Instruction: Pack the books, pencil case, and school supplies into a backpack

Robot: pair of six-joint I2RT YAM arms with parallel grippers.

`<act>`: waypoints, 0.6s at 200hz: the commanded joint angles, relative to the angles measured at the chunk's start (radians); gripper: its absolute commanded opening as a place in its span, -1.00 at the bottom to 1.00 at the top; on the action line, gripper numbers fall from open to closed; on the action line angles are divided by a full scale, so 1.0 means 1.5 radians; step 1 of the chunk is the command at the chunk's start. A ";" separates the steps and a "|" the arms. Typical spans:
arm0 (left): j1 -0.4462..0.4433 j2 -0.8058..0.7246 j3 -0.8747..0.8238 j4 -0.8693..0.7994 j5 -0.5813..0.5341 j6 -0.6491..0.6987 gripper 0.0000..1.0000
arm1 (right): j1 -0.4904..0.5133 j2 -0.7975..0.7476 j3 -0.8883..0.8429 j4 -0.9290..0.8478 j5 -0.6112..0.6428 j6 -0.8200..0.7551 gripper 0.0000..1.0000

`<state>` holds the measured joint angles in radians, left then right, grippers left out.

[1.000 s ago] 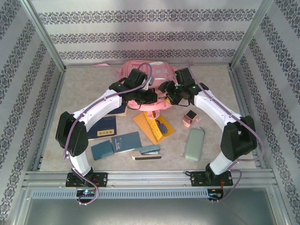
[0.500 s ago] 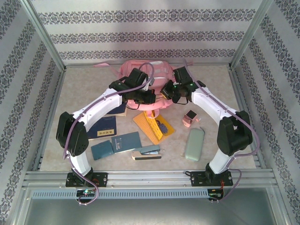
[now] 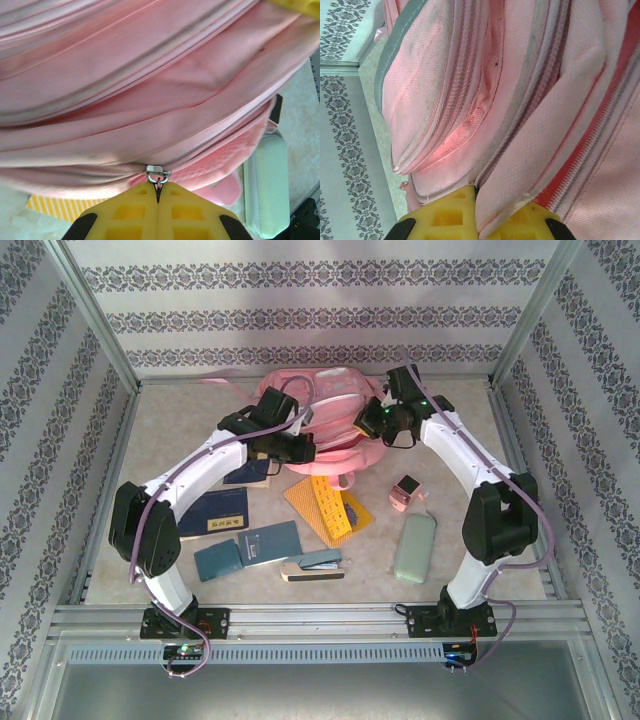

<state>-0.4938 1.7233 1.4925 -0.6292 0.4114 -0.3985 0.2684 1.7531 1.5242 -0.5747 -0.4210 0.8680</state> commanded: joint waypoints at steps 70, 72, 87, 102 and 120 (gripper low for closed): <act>0.071 -0.019 -0.024 -0.020 0.037 -0.002 -1.00 | -0.054 0.033 0.089 -0.044 0.007 -0.071 -0.03; 0.070 -0.018 -0.021 -0.017 0.040 -0.005 -1.00 | -0.054 0.032 0.089 -0.045 0.007 -0.069 -0.01; 0.062 -0.015 0.002 -0.008 0.057 -0.020 -1.00 | -0.043 0.015 0.088 -0.060 0.025 -0.042 0.16; 0.053 -0.013 0.030 -0.006 0.066 -0.033 -1.00 | -0.026 -0.016 0.076 -0.069 0.050 -0.006 0.20; 0.042 -0.009 0.060 -0.006 0.077 -0.046 -1.00 | -0.006 -0.063 0.040 -0.047 0.055 0.053 0.25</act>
<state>-0.4042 1.7214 1.4902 -0.6403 0.4637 -0.4267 0.2176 1.7760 1.6184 -0.6594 -0.3878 0.8356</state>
